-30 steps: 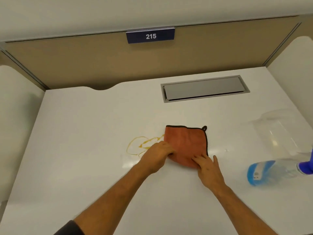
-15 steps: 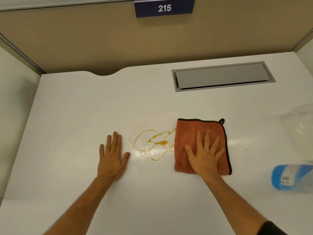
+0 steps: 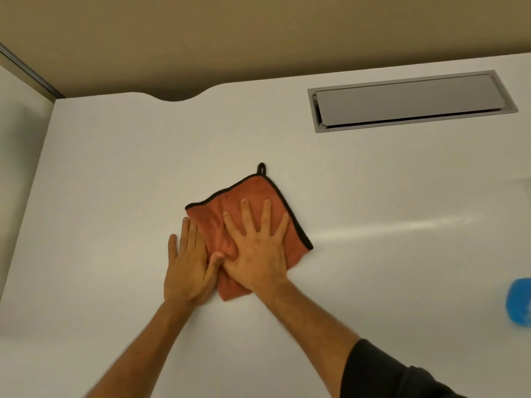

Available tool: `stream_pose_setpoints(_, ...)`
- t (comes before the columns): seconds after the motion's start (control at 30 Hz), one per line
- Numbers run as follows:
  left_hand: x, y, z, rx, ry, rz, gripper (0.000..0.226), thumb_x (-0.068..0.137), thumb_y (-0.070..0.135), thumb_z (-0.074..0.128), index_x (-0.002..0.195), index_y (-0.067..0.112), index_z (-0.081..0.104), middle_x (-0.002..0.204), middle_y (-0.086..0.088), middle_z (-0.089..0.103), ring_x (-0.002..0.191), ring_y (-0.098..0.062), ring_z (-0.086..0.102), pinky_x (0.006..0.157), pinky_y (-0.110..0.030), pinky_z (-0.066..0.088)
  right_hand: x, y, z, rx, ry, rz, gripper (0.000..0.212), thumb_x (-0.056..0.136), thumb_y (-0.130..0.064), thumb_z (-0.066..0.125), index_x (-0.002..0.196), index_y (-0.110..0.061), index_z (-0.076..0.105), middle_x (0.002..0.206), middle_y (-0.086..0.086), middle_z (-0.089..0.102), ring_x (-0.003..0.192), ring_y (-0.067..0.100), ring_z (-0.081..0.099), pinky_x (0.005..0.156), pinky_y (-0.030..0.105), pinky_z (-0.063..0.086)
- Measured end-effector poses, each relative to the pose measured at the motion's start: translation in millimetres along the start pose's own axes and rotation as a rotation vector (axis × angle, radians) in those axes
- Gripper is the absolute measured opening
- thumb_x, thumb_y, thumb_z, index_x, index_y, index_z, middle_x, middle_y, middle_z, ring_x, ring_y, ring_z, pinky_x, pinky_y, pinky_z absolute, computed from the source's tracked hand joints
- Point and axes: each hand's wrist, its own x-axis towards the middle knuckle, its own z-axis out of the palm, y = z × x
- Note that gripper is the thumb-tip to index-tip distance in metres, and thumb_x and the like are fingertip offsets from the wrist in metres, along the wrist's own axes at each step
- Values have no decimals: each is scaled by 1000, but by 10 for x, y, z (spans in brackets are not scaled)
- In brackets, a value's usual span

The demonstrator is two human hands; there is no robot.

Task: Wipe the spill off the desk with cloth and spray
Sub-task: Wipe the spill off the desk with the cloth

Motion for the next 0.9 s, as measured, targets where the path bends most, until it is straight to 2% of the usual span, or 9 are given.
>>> stream_pose_setpoints(0.1,-21,17,-45,-88,7,-6,75,99,68,8,162,29,-4,172,1,4,157,-14,-6,126,-51,-1,-413,8,71,16,-7,-24,89,81,-85,31,155,-38,20,167,8,15,150,49,7,109,79,3)
stream_pose_setpoints(0.2,-29,55,-74,-14,-13,-24,81,98,69,9,162,21,-5,172,1,-4,157,-14,-9,126,-50,1,-822,346,57,-20,-22,-13,99,73,-91,36,156,-41,15,168,4,15,150,49,9,109,80,3)
stream_pose_setpoints(0.27,-28,80,-85,56,-28,-22,82,99,68,8,162,17,-4,171,0,-8,157,-17,-10,126,-52,3,-964,700,-8,-53,-24,77,102,69,-93,36,156,-43,14,168,3,16,150,49,9,109,80,3)
stream_pose_setpoints(0.37,-31,105,-82,106,-41,-36,83,99,67,12,162,17,-7,171,0,-12,157,-18,-11,126,-53,5,-906,1154,-171,-94,-48,232,101,72,-94,30,156,-41,13,168,6,14,150,49,5,108,79,4)
stream_pose_setpoints(0.47,-16,110,-46,132,-29,-44,85,99,69,17,161,17,-7,171,0,-11,157,-19,-11,126,-53,5,-521,1347,-287,-104,-58,298,101,73,-95,24,157,-40,11,168,8,11,149,50,5,107,82,7)
stream_pose_setpoints(0.57,-4,103,-26,153,-27,-43,87,98,70,19,161,17,-9,171,-1,-11,157,-19,-12,126,-52,4,-4,1222,-315,-81,-35,290,101,73,-95,23,157,-39,9,168,10,9,149,51,3,106,83,5)
stream_pose_setpoints(0.7,-5,75,-19,156,-25,-29,87,98,70,17,161,16,-8,171,-3,-10,157,-20,-11,125,-52,3,394,723,-241,-61,-17,201,102,73,-93,24,157,-35,14,167,13,12,148,53,3,106,82,2)
stream_pose_setpoints(0.9,-3,57,-24,104,-28,-19,84,98,70,12,162,19,-4,171,-2,-8,157,-18,-10,125,-52,2,-34,234,-26,-42,15,26,99,75,-91,28,156,-34,20,166,12,18,148,52,8,107,80,1)
